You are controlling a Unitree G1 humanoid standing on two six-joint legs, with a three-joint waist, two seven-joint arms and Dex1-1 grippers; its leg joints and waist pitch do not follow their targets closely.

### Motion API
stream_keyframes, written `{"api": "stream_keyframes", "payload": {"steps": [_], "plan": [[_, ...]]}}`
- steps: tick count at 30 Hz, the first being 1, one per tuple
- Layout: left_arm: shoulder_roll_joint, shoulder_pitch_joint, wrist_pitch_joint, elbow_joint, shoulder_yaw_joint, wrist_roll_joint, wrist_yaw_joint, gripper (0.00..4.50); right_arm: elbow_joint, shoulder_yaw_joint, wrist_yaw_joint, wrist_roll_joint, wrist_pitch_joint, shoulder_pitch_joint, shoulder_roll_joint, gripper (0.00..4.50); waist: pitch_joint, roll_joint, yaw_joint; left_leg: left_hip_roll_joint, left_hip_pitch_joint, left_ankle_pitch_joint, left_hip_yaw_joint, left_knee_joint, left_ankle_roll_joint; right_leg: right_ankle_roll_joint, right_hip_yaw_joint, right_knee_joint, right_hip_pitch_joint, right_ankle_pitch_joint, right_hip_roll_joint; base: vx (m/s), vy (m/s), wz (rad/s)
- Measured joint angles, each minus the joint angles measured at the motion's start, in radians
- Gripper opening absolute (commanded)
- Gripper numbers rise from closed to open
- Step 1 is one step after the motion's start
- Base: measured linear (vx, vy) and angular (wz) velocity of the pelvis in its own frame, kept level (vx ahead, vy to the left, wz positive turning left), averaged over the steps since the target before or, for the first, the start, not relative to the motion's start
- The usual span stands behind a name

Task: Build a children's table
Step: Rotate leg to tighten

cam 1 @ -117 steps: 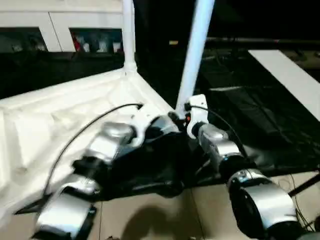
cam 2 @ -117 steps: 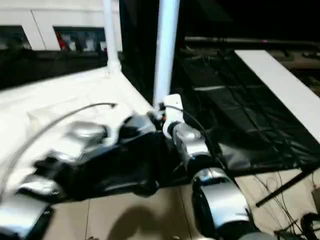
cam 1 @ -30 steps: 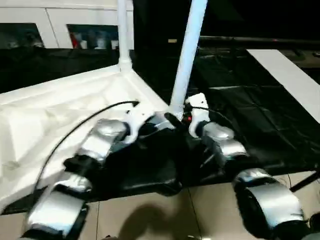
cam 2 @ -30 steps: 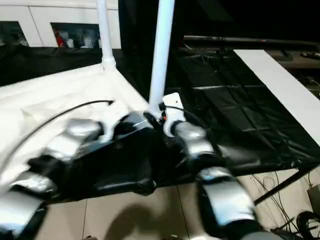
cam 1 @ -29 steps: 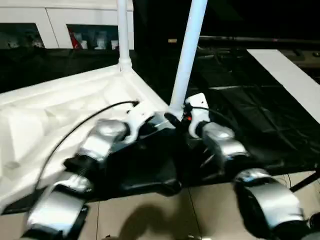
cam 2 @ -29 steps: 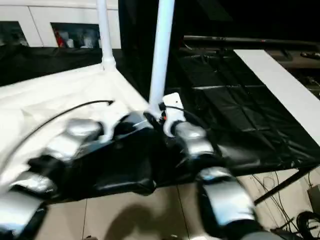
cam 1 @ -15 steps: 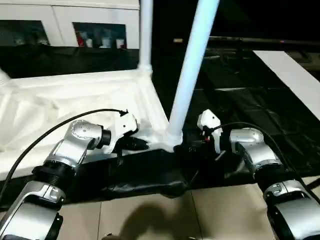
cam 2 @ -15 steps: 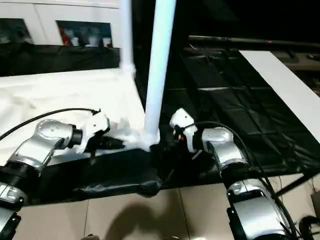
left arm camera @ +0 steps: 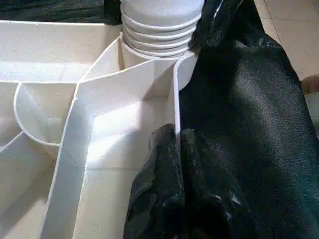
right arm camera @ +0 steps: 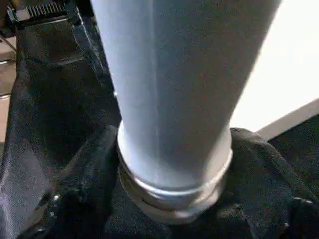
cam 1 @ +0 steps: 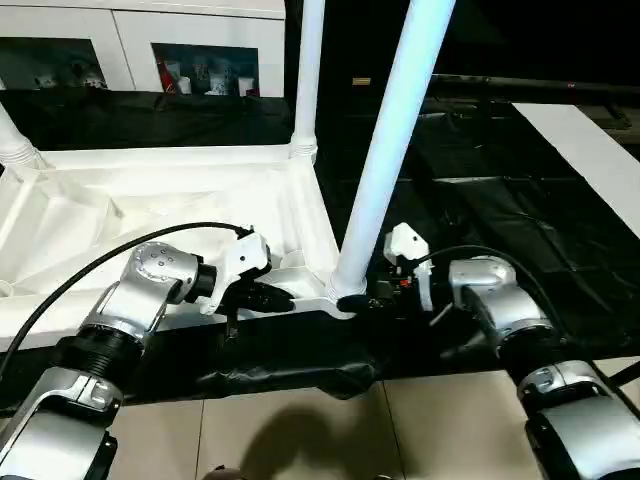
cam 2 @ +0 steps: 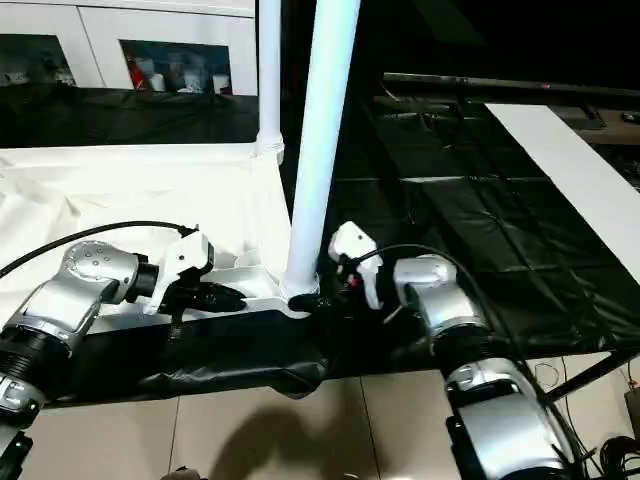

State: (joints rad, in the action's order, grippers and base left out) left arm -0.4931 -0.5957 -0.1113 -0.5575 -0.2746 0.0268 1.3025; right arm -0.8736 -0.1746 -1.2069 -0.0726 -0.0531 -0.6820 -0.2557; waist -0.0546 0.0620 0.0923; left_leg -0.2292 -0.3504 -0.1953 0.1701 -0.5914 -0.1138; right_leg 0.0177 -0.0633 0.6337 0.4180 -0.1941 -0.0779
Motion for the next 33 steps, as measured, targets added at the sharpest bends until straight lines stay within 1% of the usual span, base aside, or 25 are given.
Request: {"api": "stream_keyframes", "payload": {"steps": [3, 11, 12, 13, 15, 17, 19, 21, 22, 25, 28, 30, 33], "plan": [[-0.004, 0.006, -0.006, 0.013, 0.002, 0.000, 0.000, 0.00, -0.003, 0.002, -0.001, -0.003, 0.000, 0.000, 0.003, 2.79, 0.000, 0.000, -0.001, 0.000, 0.000, 0.000, 0.000, 0.000, 0.000, 0.000, 0.000, 0.000, 0.000, 0.000, 0.000, 0.000, 0.000, 0.00], [-0.008, 0.012, -0.019, 0.024, 0.004, 0.000, -0.006, 0.00, -0.012, 0.009, 0.021, -0.003, 0.000, 0.000, 0.023, 2.72, 0.000, 0.000, -0.004, 0.000, 0.000, -0.001, 0.000, 0.000, -0.001, 0.000, 0.000, 0.001, -0.001, 0.000, 0.000, 0.000, 0.000, 0.00], [-0.002, 0.010, -0.017, 0.016, 0.005, -0.003, -0.026, 0.00, -0.022, 0.016, 0.054, -0.003, -0.002, 0.000, 0.033, 2.72, 0.000, 0.000, -0.005, 0.000, 0.000, -0.003, 0.000, 0.000, -0.005, 0.000, 0.000, 0.002, -0.002, 0.000, 0.000, 0.000, 0.000, 0.00], [0.009, 0.004, -0.016, 0.000, 0.009, -0.010, -0.060, 0.00, -0.041, 0.036, 0.105, -0.005, -0.002, -0.001, 0.049, 2.72, 0.000, 0.001, -0.005, 0.000, 0.001, -0.003, 0.000, 0.000, -0.006, 0.000, 0.000, 0.002, -0.003, 0.000, 0.000, 0.000, 0.000, 0.00], [0.050, -0.028, -0.016, -0.051, 0.021, -0.040, -0.164, 0.00, -0.092, 0.091, 0.262, -0.017, 0.004, -0.014, 0.095, 2.70, 0.000, 0.001, -0.006, 0.000, 0.002, -0.002, 0.000, 0.000, -0.007, 0.001, 0.001, 0.003, -0.004, 0.001, 0.000, 0.000, 0.000, 0.00], [0.086, -0.048, -0.022, -0.084, 0.025, -0.058, -0.244, 0.00, -0.124, 0.121, 0.376, -0.023, 0.009, -0.028, 0.119, 2.70, 0.000, 0.000, -0.006, 0.000, 0.002, -0.002, 0.000, 0.000, -0.008, 0.002, 0.001, 0.003, -0.004, 0.003, 0.000, 0.000, 0.000, 0.00], [0.142, -0.071, -0.058, -0.109, 0.035, -0.074, -0.349, 0.00, -0.160, 0.169, 0.548, -0.040, 0.010, -0.041, 0.168, 2.70, 0.000, 0.000, -0.008, 0.000, 0.003, 0.000, 0.000, 0.000, -0.010, 0.002, 0.001, 0.004, -0.004, 0.004, 0.000, 0.000, 0.000, 0.00], [0.198, -0.097, -0.110, -0.132, 0.042, -0.079, -0.444, 0.00, -0.196, 0.193, 0.708, -0.043, 0.012, -0.074, 0.202, 2.69, 0.000, -0.003, -0.008, 0.000, 0.002, 0.000, 0.000, 0.000, -0.011, 0.001, 0.001, 0.004, -0.003, 0.005, 0.000, 0.000, 0.000, 0.00], [0.215, -0.104, -0.125, -0.136, 0.042, -0.080, -0.472, 0.00, -0.204, 0.202, 0.754, -0.043, 0.013, -0.083, 0.210, 2.69, 0.000, -0.003, -0.008, 0.000, 0.002, 0.000, -0.001, 0.000, -0.011, 0.001, 0.001, 0.004, -0.003, 0.005, 0.000, 0.000, 0.000, 0.00], [0.272, -0.127, -0.144, -0.165, 0.045, -0.084, -0.570, 0.00, -0.243, 0.238, 0.921, -0.053, 0.015, -0.120, 0.262, 2.69, 0.001, -0.007, -0.005, 0.001, 0.001, 0.000, -0.001, 0.002, -0.011, 0.001, 0.001, 0.004, -0.001, 0.005, 0.000, 0.000, 0.000, 0.00], [0.285, -0.129, -0.145, -0.167, 0.048, -0.091, -0.592, 0.00, -0.269, 0.248, 0.978, -0.051, 0.000, -0.139, 0.281, 2.69, 0.001, -0.011, -0.006, 0.001, 0.001, 0.000, -0.001, 0.002, -0.011, 0.001, 0.001, 0.003, -0.001, 0.005, 0.000, 0.000, 0.000, 0.00], [0.280, -0.129, -0.136, -0.166, 0.048, -0.095, -0.583, 0.00, -0.277, 0.243, 0.973, -0.037, -0.016, -0.141, 0.282, 2.69, 0.000, -0.013, -0.006, 0.001, 0.000, 0.000, -0.001, 0.002, -0.011, 0.001, 0.001, 0.002, -0.001, 0.005, 0.000, 0.000, 0.000, 0.00], [0.268, -0.127, -0.120, -0.166, 0.048, -0.098, -0.560, 0.00, -0.280, 0.244, 0.936, -0.034, -0.027, -0.141, 0.275, 2.69, -0.001, -0.015, -0.008, 0.001, 0.000, 0.000, -0.001, 0.002, -0.011, 0.001, 0.001, 0.002, 0.000, 0.005, 0.001, 0.000, 0.000, 0.00]]}}
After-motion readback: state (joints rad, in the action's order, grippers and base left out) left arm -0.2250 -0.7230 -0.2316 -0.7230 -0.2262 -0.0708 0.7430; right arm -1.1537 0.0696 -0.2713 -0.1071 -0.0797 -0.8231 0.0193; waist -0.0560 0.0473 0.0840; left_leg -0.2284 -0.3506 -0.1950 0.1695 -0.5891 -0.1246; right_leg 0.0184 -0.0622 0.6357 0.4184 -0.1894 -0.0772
